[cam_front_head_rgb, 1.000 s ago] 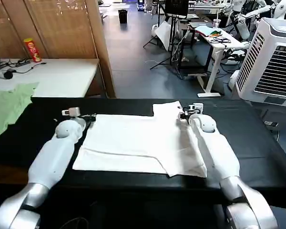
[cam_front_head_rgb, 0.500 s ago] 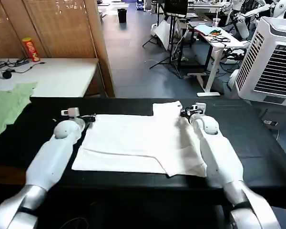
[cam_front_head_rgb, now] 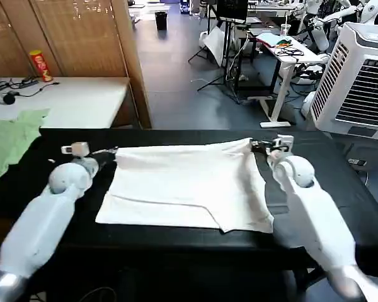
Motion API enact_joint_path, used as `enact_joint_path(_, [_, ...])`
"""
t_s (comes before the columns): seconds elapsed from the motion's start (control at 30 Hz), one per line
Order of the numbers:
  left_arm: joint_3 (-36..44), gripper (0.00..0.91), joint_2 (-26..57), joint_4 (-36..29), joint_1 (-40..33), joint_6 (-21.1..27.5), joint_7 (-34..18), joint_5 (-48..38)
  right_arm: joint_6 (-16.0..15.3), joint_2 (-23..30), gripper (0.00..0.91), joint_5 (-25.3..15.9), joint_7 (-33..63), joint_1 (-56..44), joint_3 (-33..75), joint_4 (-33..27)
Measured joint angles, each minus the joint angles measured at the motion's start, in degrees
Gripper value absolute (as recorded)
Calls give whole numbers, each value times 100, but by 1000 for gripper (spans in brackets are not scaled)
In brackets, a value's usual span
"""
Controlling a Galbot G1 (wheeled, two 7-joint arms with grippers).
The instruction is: Fold and organize the clothes.
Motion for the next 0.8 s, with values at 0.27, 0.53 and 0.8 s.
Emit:
enact_joint_path(0.27, [-497, 0, 719, -1189, 1264, -81, -226, -192, -414, -460, 0, -5, 363, -950, 137, 1132])
enact_joint_path(0.53, [-876, 0, 1023, -1871, 2280, -105, -341, -175, -560, -611, 0, -47, 430, -1946, 288, 1886])
enact_joint_path(0.8, [-965, 0, 1034, -2053, 2801, -91, -392, -50, -599, -647, 0, -73, 434, -2469, 373, 2067])
